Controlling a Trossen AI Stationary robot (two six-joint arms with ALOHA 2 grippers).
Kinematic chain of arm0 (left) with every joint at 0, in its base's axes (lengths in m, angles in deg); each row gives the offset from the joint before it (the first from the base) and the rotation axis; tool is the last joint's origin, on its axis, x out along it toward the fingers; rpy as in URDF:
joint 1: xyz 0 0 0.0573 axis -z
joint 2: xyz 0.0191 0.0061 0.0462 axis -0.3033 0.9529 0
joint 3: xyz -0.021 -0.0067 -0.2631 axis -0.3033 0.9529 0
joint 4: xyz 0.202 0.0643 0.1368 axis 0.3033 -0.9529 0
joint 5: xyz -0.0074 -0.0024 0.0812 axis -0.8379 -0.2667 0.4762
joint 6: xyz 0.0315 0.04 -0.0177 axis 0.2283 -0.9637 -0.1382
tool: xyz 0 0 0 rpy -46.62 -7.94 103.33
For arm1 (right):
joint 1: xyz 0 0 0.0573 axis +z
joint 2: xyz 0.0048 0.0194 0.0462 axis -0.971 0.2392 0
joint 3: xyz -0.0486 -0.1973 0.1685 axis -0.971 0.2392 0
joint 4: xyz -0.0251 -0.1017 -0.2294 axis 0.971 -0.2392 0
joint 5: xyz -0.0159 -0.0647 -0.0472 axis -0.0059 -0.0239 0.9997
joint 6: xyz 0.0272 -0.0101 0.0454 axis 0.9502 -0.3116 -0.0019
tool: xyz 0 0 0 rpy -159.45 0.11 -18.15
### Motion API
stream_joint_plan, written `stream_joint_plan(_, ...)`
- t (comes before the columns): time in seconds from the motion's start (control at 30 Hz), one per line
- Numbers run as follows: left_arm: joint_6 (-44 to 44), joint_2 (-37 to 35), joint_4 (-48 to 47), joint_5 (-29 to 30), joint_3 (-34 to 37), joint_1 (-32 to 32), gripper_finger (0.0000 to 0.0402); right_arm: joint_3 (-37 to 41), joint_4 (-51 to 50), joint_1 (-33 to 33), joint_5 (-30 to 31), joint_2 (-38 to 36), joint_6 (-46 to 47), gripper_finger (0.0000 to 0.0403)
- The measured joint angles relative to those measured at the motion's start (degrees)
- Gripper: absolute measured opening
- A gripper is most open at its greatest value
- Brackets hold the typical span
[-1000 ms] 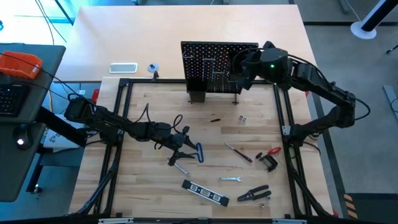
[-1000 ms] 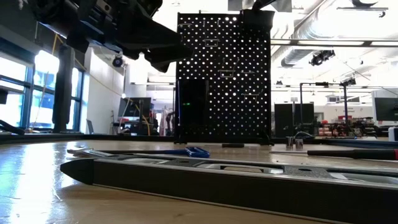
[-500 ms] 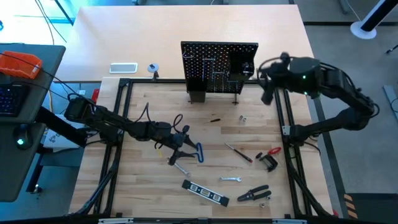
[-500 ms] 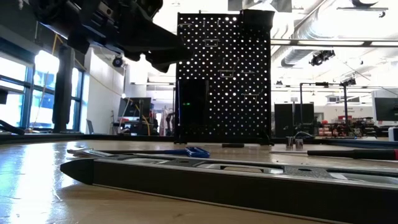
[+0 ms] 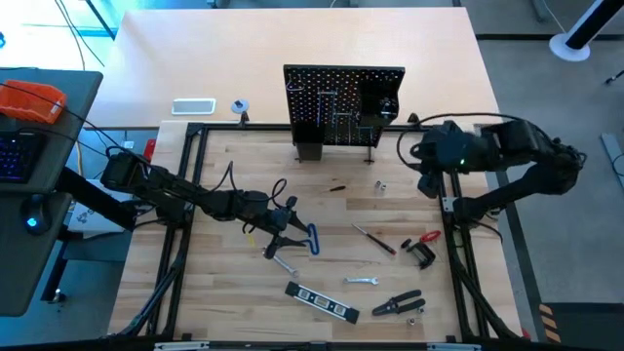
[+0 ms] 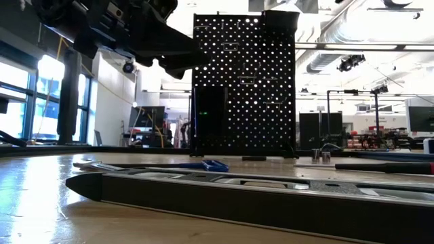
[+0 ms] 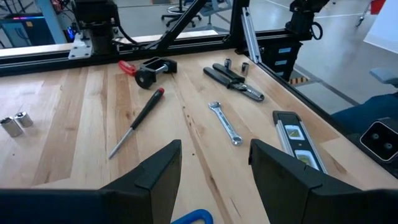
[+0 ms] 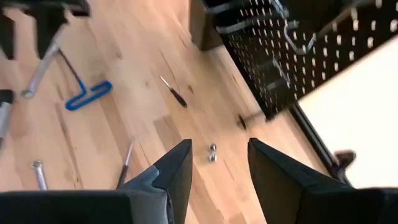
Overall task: Hang tools onto peg board
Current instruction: Put the bolts on the pegboard
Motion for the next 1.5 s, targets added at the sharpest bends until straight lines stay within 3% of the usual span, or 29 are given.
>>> stream_joint_plan(0.17, -0.19, 0.00, -0.04, 0.04, 0.00, 0.00, 0.0184, 8.01, 0.76, 2.43, 0.67, -0.16, 4.53, 0.0149)
stream_joint_plan(0.33, -0.13, 0.00, -0.11, 0.04, 0.00, 0.00, 0.0184, 21.16, 5.46, 2.35, 2.26, -0.21, 9.30, 0.0149)
stream_joint_plan(0.53, -0.41, 0.00, -0.21, 0.02, 0.00, 0.00, 0.0184, 39.87, 28.83, 0.22, 0.71, -0.13, 11.19, 0.0149)
stream_joint_plan(0.73, -0.41, 0.00, -0.48, -0.03, 0.00, -0.53, 0.0184, 54.28, 47.77, -5.92, 4.12, -0.12, 16.21, 0.0149)
stream_joint_plan(0.87, 0.04, 0.00, -0.57, -0.04, 0.00, -0.74, 0.0184, 61.37, 57.01, -11.81, -0.33, 0.01, 13.83, 0.0149)
stream_joint_plan(1.07, 0.16, 0.00, -0.52, -0.05, 0.00, -1.23, 0.0184, 65.54, 65.76, -18.19, -1.84, 0.01, 7.30, 0.0149)
stream_joint_plan(1.23, 0.48, 0.00, -0.48, -0.02, 0.00, -1.84, 0.0184, 65.60, 68.82, -22.11, -8.05, 0.95, 3.04, 0.0149)
stream_joint_plan(1.5, 0.52, 0.00, -0.34, -0.02, 0.00, -2.10, 0.0184, 65.60, 74.11, -23.30, -10.68, 10.76, -1.11, 0.0149)
